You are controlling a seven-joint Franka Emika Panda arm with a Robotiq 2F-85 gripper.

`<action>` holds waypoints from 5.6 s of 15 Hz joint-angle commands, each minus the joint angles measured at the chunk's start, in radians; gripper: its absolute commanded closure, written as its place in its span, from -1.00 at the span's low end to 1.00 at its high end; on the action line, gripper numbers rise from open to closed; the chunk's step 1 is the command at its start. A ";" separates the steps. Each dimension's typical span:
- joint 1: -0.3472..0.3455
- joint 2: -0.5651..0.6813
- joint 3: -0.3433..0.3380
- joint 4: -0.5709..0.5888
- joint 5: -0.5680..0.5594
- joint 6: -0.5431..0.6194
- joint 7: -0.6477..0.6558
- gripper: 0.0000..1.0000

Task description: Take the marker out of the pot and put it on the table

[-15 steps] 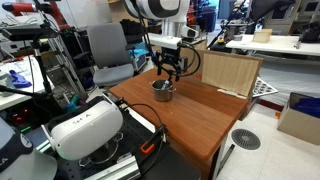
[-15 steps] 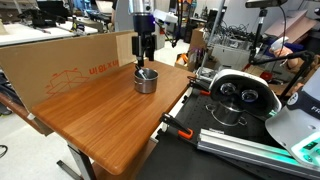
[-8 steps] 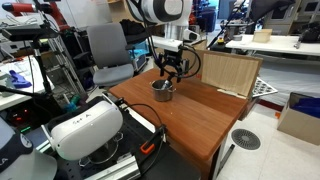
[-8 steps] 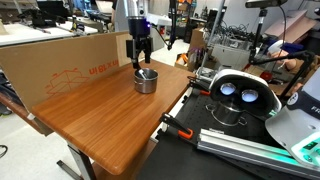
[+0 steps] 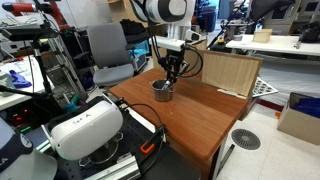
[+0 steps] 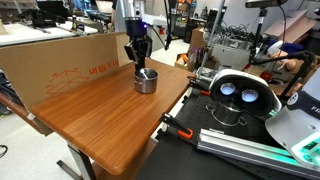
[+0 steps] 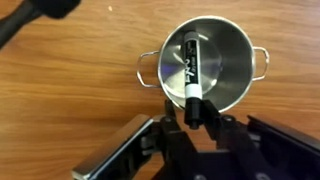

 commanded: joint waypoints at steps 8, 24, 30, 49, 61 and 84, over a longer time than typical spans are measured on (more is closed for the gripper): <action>-0.018 -0.015 -0.001 0.013 -0.024 -0.056 -0.010 0.90; 0.010 -0.236 0.085 -0.032 0.083 -0.230 -0.107 0.90; 0.081 -0.137 0.123 0.042 0.060 -0.304 -0.049 0.90; 0.119 0.371 0.084 0.575 0.019 -0.628 0.113 0.90; 0.159 0.577 0.073 0.804 -0.029 -0.735 0.210 -0.02; 0.179 0.280 0.100 0.614 -0.050 -0.588 0.137 -1.00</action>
